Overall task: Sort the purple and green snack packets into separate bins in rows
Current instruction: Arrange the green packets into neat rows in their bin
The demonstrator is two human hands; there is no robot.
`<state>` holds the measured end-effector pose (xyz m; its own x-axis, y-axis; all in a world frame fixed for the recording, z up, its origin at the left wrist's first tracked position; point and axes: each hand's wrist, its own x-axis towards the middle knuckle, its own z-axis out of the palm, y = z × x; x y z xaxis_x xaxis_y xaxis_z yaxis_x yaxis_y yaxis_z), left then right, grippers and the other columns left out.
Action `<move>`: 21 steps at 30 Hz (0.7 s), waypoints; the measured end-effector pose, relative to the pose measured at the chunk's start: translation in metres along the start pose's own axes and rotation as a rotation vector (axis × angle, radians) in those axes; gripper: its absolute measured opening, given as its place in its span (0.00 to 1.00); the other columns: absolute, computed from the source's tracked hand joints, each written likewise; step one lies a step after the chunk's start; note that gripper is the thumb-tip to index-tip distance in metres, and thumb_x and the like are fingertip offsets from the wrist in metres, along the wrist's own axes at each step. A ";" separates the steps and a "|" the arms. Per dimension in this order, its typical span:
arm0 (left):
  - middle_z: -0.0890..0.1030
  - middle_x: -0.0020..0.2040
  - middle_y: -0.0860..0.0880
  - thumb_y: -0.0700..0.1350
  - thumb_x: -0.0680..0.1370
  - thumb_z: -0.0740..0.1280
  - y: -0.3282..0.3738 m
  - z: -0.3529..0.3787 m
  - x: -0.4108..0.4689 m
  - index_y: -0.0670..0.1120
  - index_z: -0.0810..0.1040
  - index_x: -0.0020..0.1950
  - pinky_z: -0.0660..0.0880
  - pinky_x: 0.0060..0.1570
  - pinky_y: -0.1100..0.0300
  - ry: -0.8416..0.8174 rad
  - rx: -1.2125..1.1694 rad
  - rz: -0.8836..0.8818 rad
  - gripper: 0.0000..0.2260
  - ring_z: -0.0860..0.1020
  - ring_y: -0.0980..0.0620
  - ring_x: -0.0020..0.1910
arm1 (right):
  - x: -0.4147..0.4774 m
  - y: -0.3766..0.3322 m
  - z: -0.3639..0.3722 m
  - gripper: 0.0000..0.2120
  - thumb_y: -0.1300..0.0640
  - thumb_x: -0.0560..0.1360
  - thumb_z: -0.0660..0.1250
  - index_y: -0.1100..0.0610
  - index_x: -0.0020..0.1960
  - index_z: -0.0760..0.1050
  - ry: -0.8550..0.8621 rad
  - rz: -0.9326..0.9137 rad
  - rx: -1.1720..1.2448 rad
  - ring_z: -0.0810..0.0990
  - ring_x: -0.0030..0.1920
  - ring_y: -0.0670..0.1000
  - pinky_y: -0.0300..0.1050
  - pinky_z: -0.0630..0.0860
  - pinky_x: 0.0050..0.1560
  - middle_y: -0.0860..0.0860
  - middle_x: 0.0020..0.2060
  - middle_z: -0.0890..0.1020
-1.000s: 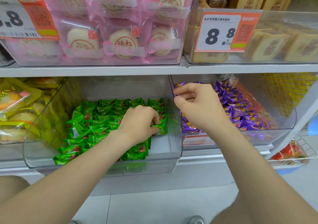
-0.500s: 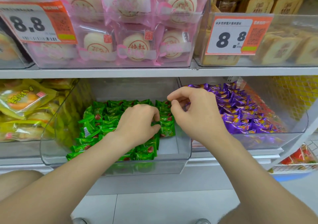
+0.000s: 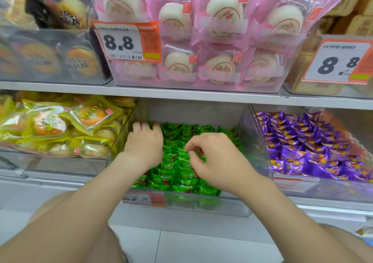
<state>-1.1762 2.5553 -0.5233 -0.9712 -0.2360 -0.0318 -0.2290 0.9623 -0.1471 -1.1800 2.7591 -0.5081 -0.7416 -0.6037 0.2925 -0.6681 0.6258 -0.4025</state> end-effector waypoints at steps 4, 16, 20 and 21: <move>0.74 0.66 0.40 0.41 0.79 0.68 0.006 0.001 0.003 0.43 0.70 0.72 0.75 0.59 0.47 -0.023 0.107 0.021 0.22 0.74 0.37 0.66 | 0.011 -0.006 0.006 0.10 0.52 0.79 0.64 0.48 0.54 0.83 -0.009 -0.002 -0.020 0.80 0.47 0.48 0.52 0.80 0.50 0.43 0.44 0.82; 0.79 0.54 0.47 0.32 0.75 0.71 -0.001 -0.022 -0.015 0.47 0.76 0.57 0.71 0.40 0.51 0.306 -0.145 0.057 0.15 0.81 0.40 0.52 | 0.018 0.002 0.005 0.11 0.57 0.78 0.67 0.48 0.55 0.85 0.100 0.149 0.061 0.83 0.44 0.43 0.48 0.81 0.54 0.42 0.41 0.85; 0.85 0.52 0.56 0.43 0.76 0.78 -0.003 -0.023 -0.020 0.56 0.83 0.61 0.82 0.53 0.53 0.404 -0.882 0.135 0.16 0.84 0.59 0.46 | 0.022 0.003 -0.002 0.12 0.54 0.78 0.68 0.47 0.61 0.82 0.171 0.362 0.351 0.84 0.39 0.40 0.42 0.82 0.50 0.43 0.39 0.85; 0.85 0.53 0.56 0.43 0.75 0.79 0.000 -0.025 -0.022 0.56 0.84 0.60 0.82 0.54 0.54 0.359 -1.067 0.167 0.16 0.85 0.61 0.44 | 0.023 0.002 -0.003 0.14 0.50 0.79 0.69 0.46 0.64 0.80 0.150 0.418 0.466 0.85 0.40 0.41 0.46 0.83 0.51 0.44 0.41 0.86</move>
<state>-1.1560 2.5639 -0.4978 -0.9179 -0.2073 0.3383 0.1330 0.6425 0.7547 -1.1986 2.7481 -0.5002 -0.9566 -0.2586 0.1340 -0.2499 0.4923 -0.8338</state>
